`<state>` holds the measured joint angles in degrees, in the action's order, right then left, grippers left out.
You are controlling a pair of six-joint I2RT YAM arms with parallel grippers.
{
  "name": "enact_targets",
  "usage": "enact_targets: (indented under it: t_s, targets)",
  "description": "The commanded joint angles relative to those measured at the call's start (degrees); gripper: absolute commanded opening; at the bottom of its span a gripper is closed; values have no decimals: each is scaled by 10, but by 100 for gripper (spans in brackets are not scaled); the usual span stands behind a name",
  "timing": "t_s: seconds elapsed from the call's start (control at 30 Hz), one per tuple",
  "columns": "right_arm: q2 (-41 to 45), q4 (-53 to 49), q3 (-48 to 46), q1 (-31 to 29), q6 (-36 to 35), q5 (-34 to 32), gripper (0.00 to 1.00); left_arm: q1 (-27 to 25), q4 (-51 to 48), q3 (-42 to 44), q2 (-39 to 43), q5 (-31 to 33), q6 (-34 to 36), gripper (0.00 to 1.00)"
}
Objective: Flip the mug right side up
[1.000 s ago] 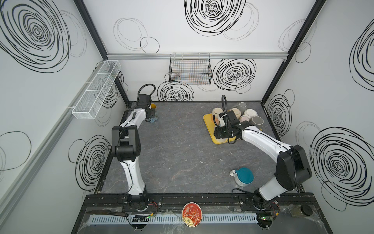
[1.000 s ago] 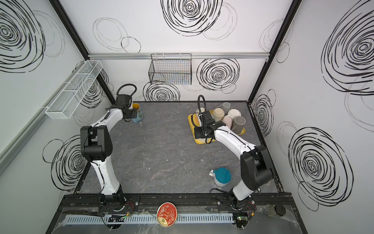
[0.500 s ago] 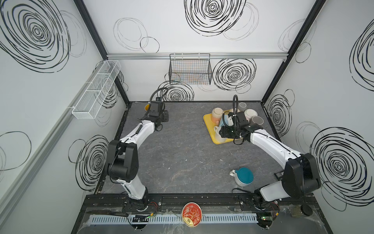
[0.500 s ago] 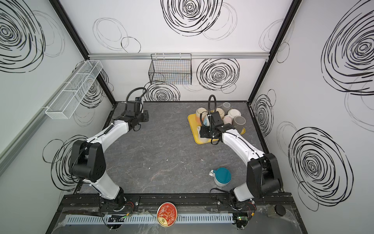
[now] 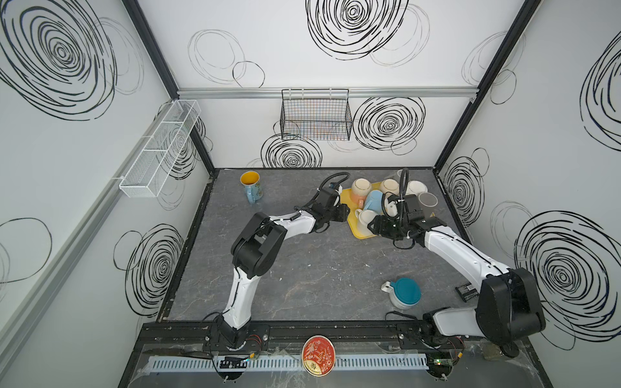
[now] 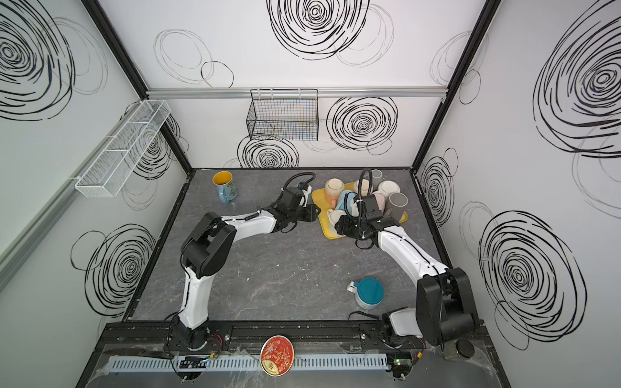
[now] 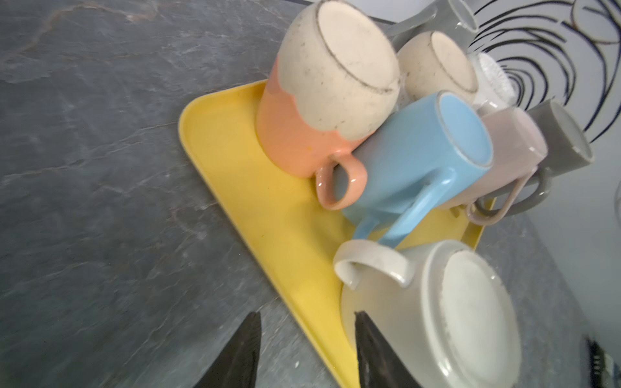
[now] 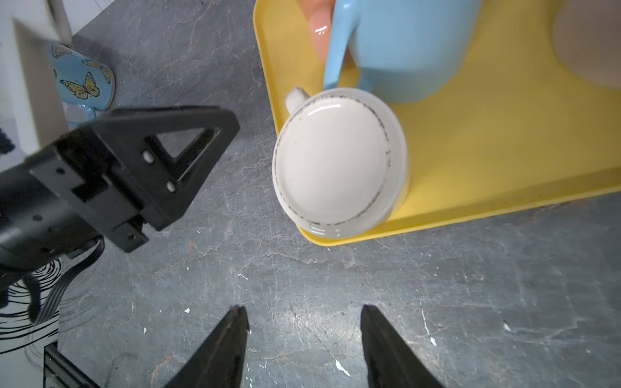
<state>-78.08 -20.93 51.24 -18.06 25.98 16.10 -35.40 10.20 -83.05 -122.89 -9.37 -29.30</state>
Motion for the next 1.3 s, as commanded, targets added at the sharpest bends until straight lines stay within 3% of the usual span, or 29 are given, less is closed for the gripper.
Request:
enact_targets:
  t_s: [0.0, 0.3, 0.5, 0.97, 1.27]
  targets:
    - [16, 24, -19, 0, 21, 24, 56, 6, 59, -37, -29, -23, -62, 49]
    - [-32, 58, -23, -3, 33, 61, 54, -11, 21, -157, -129, -45, -85, 49]
    - [-62, 55, -13, -4, 30, 64, 53, -11, 4, -169, -139, -56, -87, 49]
    - [-67, 15, 5, 59, -18, 41, 53, -24, 45, -10, -47, -83, -94, 49]
    - [-43, -15, 16, 84, -37, 22, 52, -66, 55, 45, 3, -81, -79, 50]
